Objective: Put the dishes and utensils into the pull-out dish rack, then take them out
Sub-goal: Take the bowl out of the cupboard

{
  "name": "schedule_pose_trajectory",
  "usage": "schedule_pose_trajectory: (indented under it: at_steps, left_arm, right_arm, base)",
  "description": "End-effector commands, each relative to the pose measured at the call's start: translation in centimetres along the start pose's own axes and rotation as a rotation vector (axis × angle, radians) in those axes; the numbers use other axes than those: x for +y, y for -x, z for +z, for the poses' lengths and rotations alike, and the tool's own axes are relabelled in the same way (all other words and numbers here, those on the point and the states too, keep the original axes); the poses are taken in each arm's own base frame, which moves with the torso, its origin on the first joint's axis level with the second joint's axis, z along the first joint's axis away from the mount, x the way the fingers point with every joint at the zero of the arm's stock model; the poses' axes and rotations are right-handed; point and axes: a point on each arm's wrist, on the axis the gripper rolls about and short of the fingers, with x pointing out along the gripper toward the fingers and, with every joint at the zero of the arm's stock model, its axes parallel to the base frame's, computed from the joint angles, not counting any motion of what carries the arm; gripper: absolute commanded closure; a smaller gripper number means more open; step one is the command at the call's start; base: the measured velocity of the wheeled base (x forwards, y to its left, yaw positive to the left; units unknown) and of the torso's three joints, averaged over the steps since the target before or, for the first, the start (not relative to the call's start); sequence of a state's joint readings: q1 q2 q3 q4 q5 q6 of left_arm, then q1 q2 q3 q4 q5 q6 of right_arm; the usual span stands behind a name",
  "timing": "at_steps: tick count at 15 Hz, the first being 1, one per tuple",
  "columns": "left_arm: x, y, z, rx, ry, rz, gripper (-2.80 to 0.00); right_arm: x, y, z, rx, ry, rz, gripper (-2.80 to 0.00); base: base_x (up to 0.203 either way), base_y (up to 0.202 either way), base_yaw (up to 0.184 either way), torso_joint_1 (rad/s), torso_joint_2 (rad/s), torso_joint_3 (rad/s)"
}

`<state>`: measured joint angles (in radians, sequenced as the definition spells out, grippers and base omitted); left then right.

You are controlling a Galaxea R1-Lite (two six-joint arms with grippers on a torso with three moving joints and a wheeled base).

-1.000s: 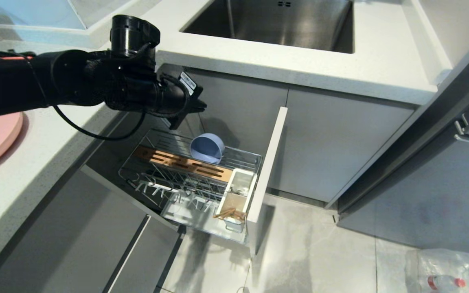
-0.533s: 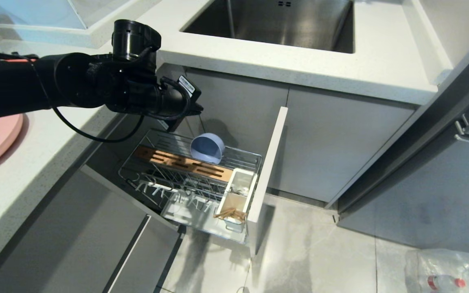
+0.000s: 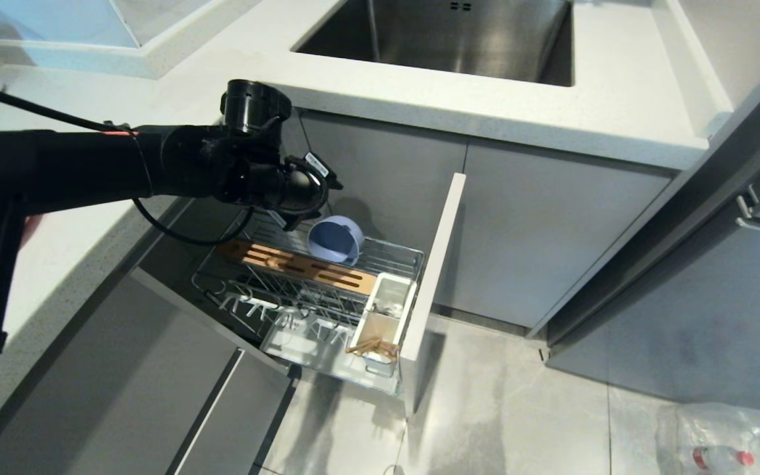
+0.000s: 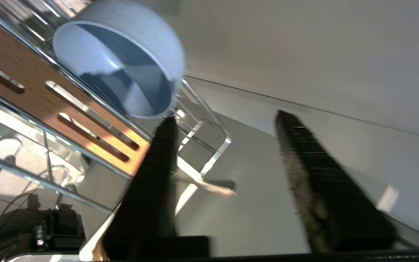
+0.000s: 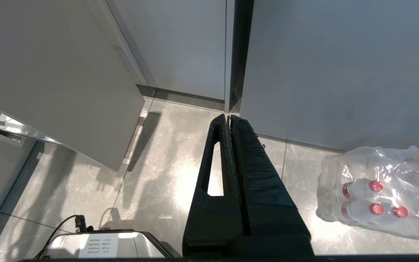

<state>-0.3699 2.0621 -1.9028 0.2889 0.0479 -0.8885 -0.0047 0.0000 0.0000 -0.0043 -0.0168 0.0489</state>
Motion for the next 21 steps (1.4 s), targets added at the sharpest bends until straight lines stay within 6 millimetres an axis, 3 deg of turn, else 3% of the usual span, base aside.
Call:
schedule_pose_trajectory:
  at_steps: [1,8,15,21]
  left_arm:
    - [1.0,-2.1,-0.5,0.020,0.007,0.034,-2.80]
    - [1.9,-5.3,-1.5,0.028,0.010,0.038,-2.80]
    - [2.6,-6.1,-1.4,0.050,0.005,0.021,-2.80]
    - [3.7,-7.4,-0.1,0.051,0.023,-0.065,-2.80]
  right_arm:
    - [0.0,0.0,0.0,0.001,0.000,0.000,0.00]
    - [0.0,0.0,0.0,0.001,0.000,0.000,0.00]
    - [0.0,0.0,0.0,0.001,0.000,0.000,0.00]
    - [0.0,0.0,0.0,0.001,0.000,0.000,0.00]
  base:
    - [0.000,0.000,0.000,0.000,0.00,0.000]
    - [0.000,0.000,0.000,0.000,0.00,0.000]
    - [0.000,0.000,0.000,0.000,0.00,0.000]
    - [0.000,0.000,0.000,0.000,0.00,0.000]
